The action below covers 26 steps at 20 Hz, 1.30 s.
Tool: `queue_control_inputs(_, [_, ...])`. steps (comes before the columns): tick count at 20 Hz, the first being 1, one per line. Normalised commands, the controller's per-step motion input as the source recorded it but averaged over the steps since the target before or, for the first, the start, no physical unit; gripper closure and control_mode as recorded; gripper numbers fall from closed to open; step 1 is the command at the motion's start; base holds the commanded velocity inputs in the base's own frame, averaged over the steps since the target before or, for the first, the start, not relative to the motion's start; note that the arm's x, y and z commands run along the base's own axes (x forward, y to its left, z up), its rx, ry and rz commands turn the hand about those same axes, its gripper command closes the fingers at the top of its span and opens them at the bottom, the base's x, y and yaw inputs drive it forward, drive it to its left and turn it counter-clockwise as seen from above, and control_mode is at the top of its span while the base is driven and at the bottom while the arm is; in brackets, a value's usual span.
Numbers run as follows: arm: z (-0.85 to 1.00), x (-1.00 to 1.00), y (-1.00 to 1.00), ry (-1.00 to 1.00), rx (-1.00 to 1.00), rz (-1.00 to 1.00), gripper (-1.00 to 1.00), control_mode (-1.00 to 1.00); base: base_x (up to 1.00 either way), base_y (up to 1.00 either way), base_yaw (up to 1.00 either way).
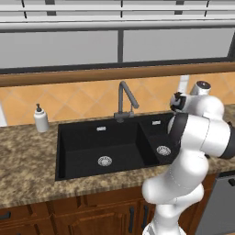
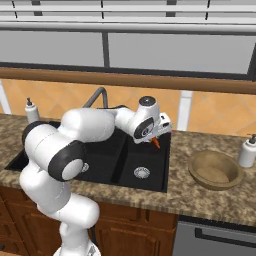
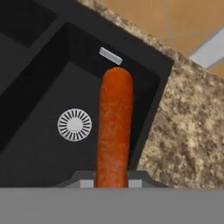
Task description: Pick the carrot from the sink and place it in the bowl. Then pick the bowl and place it in the microwave. Then close the microwave door and press the start button.
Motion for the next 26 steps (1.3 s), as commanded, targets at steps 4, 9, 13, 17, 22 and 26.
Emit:
queue_control_inputs(4, [0.71,-0.47,-0.98,0.07,0.17,-0.38,1.00,-1.00,0.00,0.00,0.00])
queue_control_inputs(9, [0.00,-0.63,-0.86,-0.06,0.10,-0.31,1.00,-1.00,0.00,0.00,0.00])
queue_control_inputs(13, [-0.02,-0.56,-0.73,-0.02,0.02,-0.24,1.00,-1.00,0.00,0.00,0.00])
queue_control_inputs(17, [-0.12,-0.61,-0.37,0.00,0.00,-0.15,1.00,-1.00,0.00,0.00,0.00])
queue_control_inputs(22, [-0.24,-0.19,-0.40,0.00,0.04,-0.04,1.00,-1.00,0.00,0.00,0.00])
queue_control_inputs(26, [-0.35,0.00,-0.47,0.00,0.10,0.00,1.00,-1.00,0.00,0.00,0.00])
